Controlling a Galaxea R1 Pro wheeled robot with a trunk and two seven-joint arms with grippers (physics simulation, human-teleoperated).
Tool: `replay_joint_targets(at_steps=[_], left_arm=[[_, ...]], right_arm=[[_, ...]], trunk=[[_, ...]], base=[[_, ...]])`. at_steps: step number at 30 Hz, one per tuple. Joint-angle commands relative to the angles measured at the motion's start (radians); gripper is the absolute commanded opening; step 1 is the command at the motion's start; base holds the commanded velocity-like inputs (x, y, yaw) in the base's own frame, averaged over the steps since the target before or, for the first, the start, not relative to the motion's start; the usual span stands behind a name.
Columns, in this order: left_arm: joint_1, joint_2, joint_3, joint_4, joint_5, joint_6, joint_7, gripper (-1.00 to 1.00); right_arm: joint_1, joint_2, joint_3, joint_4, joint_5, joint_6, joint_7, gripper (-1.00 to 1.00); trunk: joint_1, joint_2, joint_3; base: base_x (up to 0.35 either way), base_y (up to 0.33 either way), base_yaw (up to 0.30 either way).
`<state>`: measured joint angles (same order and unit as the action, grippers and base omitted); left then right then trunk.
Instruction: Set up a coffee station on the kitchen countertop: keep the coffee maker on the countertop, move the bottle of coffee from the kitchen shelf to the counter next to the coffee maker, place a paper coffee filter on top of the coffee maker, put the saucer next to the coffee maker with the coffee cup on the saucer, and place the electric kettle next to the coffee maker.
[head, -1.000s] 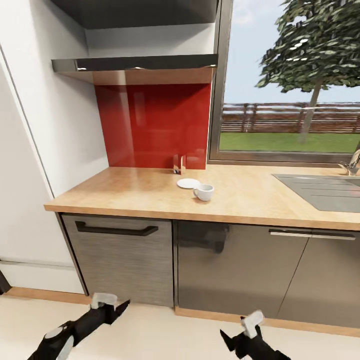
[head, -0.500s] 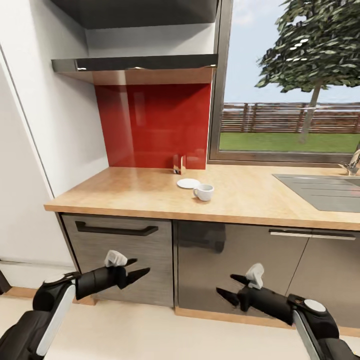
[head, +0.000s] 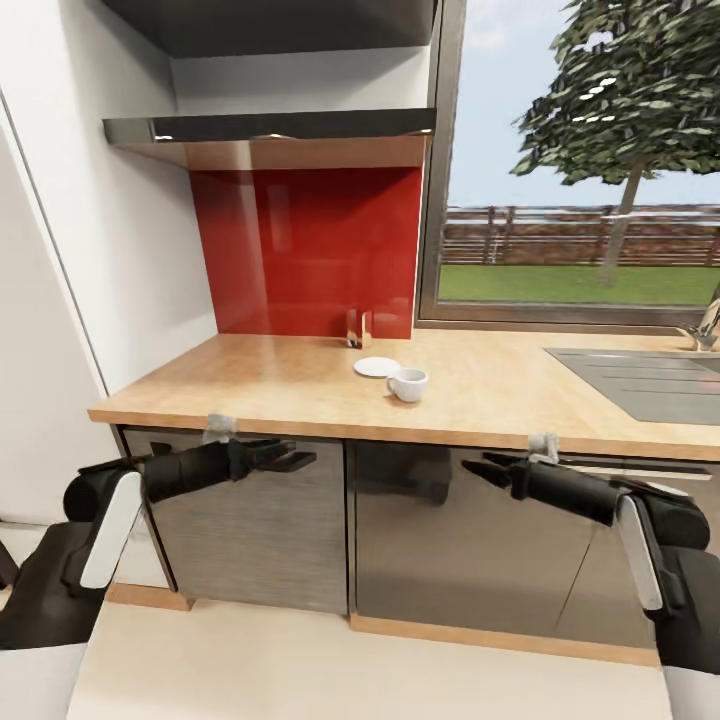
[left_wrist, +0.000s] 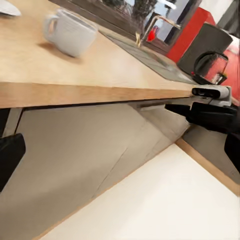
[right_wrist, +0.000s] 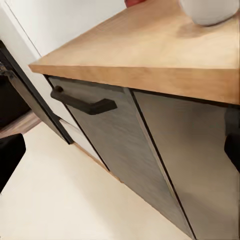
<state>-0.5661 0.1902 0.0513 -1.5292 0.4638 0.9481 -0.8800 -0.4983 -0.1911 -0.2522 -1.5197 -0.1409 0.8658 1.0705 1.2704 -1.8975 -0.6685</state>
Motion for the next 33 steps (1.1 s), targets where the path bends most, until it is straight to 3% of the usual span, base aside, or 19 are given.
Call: replay_joint_targets(at_steps=[1,2,3,4,5,8,9,10,11,13,15,16,19,20,21,22,23,27,33], left_arm=[[-0.044,0.000,0.002,0.011,0.000,0.019,-0.002,1.00],[-0.105,-0.001,0.004,0.046,0.000,0.032,-0.001,1.00],[-0.127,-0.002,0.004,0.066,0.000,0.035,0.000,1.00],[-0.179,-0.002,0.005,0.140,0.001,0.039,0.001,1.00],[-0.236,-0.003,0.005,0.233,0.001,0.041,0.002,1.00],[-0.327,-0.005,0.005,0.384,0.001,0.043,0.004,1.00],[-0.416,-0.011,0.005,0.531,0.001,0.043,0.011,1.00],[-0.446,-0.013,0.005,0.576,0.001,0.042,0.018,1.00],[-0.475,-0.016,0.005,0.617,0.001,0.042,0.030,1.00],[-0.575,-0.039,0.007,0.740,0.002,0.041,0.131,1.00],[-0.610,-0.058,0.021,0.777,0.004,0.040,0.205,1.00],[-0.633,-0.081,0.058,0.801,0.015,0.040,0.284,1.00],[-0.653,-0.121,0.138,0.821,0.051,0.040,0.390,1.00],[-0.661,-0.141,0.190,0.829,0.068,0.040,0.452,1.00],[-0.664,-0.148,0.213,0.831,0.074,0.040,0.478,1.00],[-0.668,-0.159,0.253,0.835,0.083,0.040,0.518,1.00],[-0.673,-0.174,0.315,0.842,0.095,0.040,0.571,1.00],[-0.674,-0.179,0.332,0.845,0.099,0.040,0.584,1.00],[-0.675,-0.184,0.343,0.848,0.102,0.040,0.590,1.00]], right_arm=[[-0.040,-0.014,-0.004,0.001,-0.002,0.055,0.003,1.00],[-0.101,-0.037,-0.007,0.006,-0.001,0.095,0.001,1.00],[-0.125,-0.042,-0.008,0.011,-0.001,0.104,0.000,1.00],[-0.185,-0.050,-0.008,0.044,0.000,0.116,-0.005,1.00],[-0.247,-0.055,-0.009,0.102,0.000,0.124,-0.014,1.00],[-0.336,-0.059,-0.011,0.215,-0.001,0.130,-0.033,1.00],[-0.419,-0.061,-0.016,0.335,-0.001,0.133,-0.058,1.00],[-0.446,-0.061,-0.019,0.376,-0.002,0.134,-0.070,1.00],[-0.471,-0.061,-0.022,0.415,-0.002,0.134,-0.083,1.00],[-0.563,-0.060,-0.040,0.563,-0.005,0.134,-0.149,1.00],[-0.600,-0.059,-0.062,0.620,-0.006,0.134,-0.181,1.00],[-0.630,-0.056,-0.093,0.660,-0.006,0.133,-0.209,1.00],[-0.658,-0.046,-0.143,0.696,-0.007,0.134,-0.240,1.00],[-0.668,-0.036,-0.173,0.711,-0.007,0.134,-0.253,1.00],[-0.671,-0.032,-0.189,0.718,-0.007,0.134,-0.258,1.00],[-0.677,-0.026,-0.220,0.739,-0.007,0.134,-0.268,1.00],[-0.684,-0.017,-0.307,0.859,-0.007,0.134,-0.323,1.00],[-0.687,-0.015,-0.341,0.927,-0.016,0.132,-0.367,1.00],[-0.689,-0.013,-0.358,1.027,-0.107,0.131,-0.390,1.00]], trunk=[[0.000,-0.001,-0.001],[0.000,-0.001,-0.001],[0.000,-0.001,-0.001],[0.000,-0.001,-0.001],[0.000,-0.001,-0.001],[0.000,-0.001,-0.001],[0.000,-0.001,-0.001],[0.000,-0.001,-0.001],[0.000,-0.001,-0.001],[0.000,-0.001,-0.001],[0.000,-0.001,-0.001],[0.000,-0.001,-0.001],[0.000,-0.001,-0.001],[0.000,-0.001,-0.001],[0.000,-0.001,-0.001],[0.000,-0.001,-0.001],[0.000,-0.001,-0.001],[0.000,-0.001,-0.001],[0.000,-0.001,-0.001]], base=[[0.000,0.000,0.000],[0.000,0.000,0.000],[0.000,0.000,0.000],[0.000,0.000,0.000],[0.000,0.000,0.000],[0.000,0.000,0.000],[0.000,0.000,0.000],[0.000,0.000,0.000],[0.000,0.000,0.000],[0.000,0.000,0.000],[0.000,0.000,0.000],[0.000,0.000,0.000],[0.000,0.000,0.000],[0.000,0.000,0.000],[0.000,0.000,0.000],[0.000,0.000,0.000],[0.000,0.000,0.000],[0.000,0.000,0.000],[0.075,0.000,0.000]])
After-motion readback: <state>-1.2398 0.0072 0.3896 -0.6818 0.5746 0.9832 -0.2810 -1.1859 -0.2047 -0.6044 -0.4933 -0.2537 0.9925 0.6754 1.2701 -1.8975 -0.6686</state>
